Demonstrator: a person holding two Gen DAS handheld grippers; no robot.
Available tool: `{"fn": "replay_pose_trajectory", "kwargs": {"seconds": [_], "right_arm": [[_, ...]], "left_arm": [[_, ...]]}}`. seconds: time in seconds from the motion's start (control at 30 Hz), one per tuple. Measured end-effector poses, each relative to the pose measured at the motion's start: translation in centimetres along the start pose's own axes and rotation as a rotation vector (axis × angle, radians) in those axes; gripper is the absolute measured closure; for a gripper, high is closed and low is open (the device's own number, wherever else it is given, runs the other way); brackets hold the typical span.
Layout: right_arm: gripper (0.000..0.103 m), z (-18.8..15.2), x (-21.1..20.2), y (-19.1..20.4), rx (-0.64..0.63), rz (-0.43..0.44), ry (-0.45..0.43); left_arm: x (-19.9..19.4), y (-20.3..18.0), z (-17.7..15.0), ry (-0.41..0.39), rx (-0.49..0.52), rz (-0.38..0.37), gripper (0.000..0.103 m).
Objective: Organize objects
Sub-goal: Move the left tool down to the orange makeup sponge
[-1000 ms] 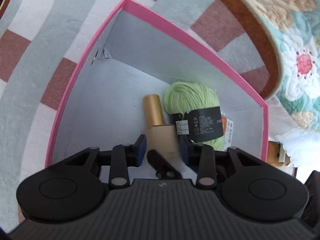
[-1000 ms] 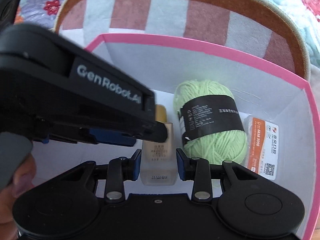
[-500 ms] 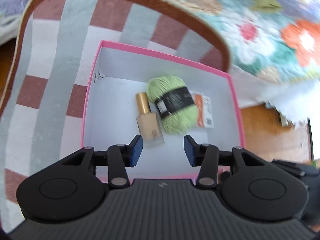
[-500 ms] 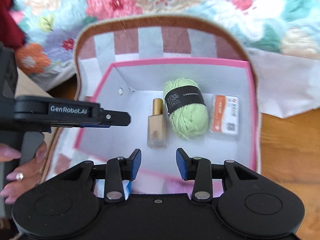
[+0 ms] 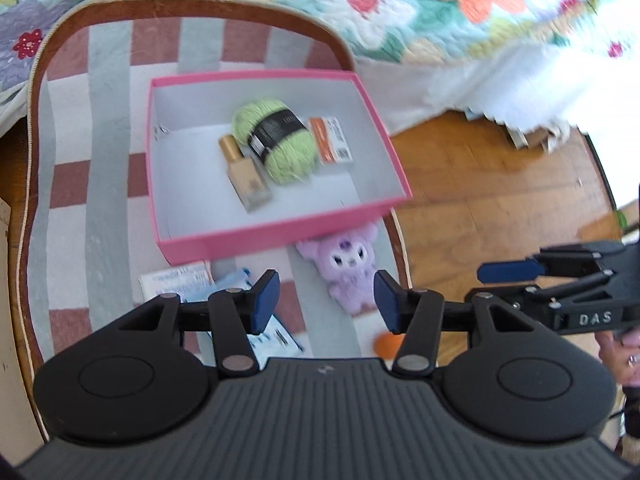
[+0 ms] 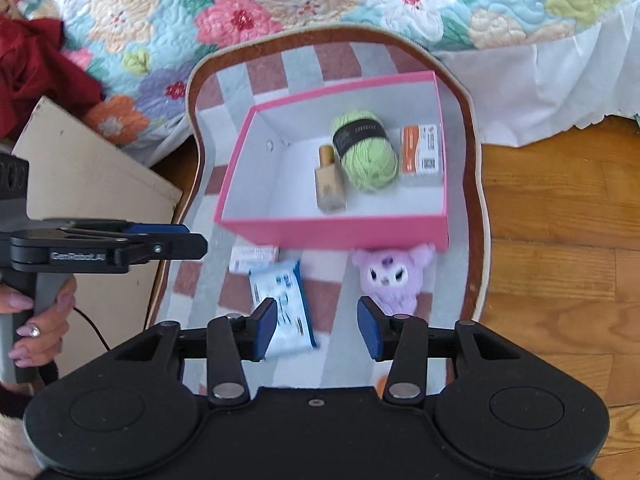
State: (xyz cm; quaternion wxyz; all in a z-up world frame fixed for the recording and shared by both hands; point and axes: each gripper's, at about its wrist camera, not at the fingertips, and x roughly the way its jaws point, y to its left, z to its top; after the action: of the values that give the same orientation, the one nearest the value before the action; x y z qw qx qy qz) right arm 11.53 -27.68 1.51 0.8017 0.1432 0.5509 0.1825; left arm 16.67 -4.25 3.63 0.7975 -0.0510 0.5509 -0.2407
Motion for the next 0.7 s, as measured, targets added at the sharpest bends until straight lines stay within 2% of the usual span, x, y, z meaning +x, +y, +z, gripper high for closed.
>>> {"fn": "replay_pose_trajectory", "kwargs": {"seconds": [0.1,0.13,0.33,0.5,0.7], "right_arm": [[0.044,-1.7,0.2,0.0,-0.055,0.005,0.012],[0.041,-2.3,0.3,0.1,-0.091,0.002,0.009],[0.039,-5.7,2.4,-0.1,-0.328,-0.036,-0.008],[0.039,-8.0,5.9,-1.5,-0.459,-0.056,0.062],[0.039,-9.7,9.8,-3.8,-0.476,-0.086,0.174]], "left_arm": [[0.6,-0.9,-2.0,0.024,0.016,-0.019,0.047],[0.9,-1.1,-2.6,0.034,0.019,-0.026,0.043],[4.9,-1.8,-5.0,0.136,0.048,-0.022,0.041],[7.6,-2.0,-6.3,0.164,0.051,-0.066,0.041],[11.3,-2.1,-7.5,0.159,0.037,-0.140,0.041]]}}
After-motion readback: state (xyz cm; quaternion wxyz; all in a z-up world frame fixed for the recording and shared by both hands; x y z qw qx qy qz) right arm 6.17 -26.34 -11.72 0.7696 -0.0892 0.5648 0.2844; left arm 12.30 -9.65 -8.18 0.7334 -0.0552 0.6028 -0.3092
